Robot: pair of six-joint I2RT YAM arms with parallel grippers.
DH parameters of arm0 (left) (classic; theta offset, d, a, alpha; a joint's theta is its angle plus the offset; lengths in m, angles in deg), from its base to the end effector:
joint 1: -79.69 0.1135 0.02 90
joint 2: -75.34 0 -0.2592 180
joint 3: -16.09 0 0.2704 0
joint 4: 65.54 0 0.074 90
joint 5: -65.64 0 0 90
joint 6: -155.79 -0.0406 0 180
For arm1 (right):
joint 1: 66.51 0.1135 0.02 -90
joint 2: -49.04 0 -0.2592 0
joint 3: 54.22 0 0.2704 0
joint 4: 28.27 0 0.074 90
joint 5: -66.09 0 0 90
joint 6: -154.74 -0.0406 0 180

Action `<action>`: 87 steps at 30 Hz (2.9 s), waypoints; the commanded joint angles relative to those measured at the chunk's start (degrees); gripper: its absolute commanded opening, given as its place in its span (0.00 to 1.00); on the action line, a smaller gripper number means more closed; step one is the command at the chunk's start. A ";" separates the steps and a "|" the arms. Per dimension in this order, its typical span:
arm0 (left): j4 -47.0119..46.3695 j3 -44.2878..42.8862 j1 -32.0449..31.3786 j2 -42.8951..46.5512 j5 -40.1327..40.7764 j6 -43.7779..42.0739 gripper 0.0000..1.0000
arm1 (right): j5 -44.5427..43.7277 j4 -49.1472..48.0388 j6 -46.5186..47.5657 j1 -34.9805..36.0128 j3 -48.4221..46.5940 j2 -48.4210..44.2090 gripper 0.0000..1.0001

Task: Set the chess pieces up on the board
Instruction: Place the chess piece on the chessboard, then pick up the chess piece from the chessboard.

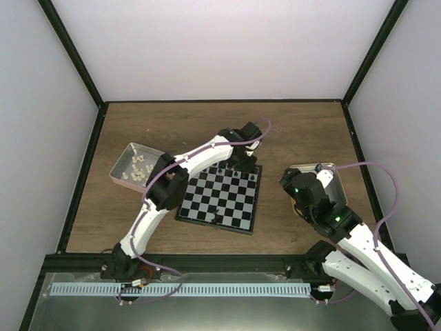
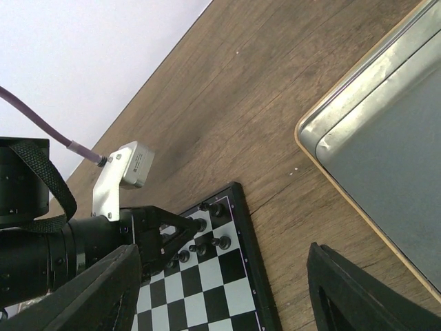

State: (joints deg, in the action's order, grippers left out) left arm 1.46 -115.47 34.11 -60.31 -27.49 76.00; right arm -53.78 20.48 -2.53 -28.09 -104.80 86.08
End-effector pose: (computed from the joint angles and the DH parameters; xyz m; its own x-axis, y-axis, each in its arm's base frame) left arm 0.3569 -0.3674 0.1670 -0.7803 0.5433 -0.3098 0.5967 0.7951 -0.1083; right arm 0.1420 0.0868 0.2700 -0.3775 0.7214 -0.5805 0.3316 0.6907 0.6426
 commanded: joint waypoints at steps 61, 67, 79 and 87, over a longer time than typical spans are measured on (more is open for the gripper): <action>-45.53 69.00 3.56 83.99 46.40 10.79 0.74 | 11.56 6.82 10.66 32.46 -29.65 64.16 0.52; -45.47 69.74 3.55 84.34 46.47 11.37 0.74 | 11.80 7.03 10.99 32.99 -30.50 65.53 0.52; -45.56 69.81 3.55 83.32 45.72 11.78 0.74 | 12.02 8.45 8.99 33.03 -27.75 63.69 0.37; -45.64 69.77 3.52 82.79 44.91 12.19 0.74 | 13.10 8.37 8.19 33.05 -26.33 62.74 0.24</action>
State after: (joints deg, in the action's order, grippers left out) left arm -43.22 -46.12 37.34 22.61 17.77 87.46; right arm -39.99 28.00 6.96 4.37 -131.67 150.62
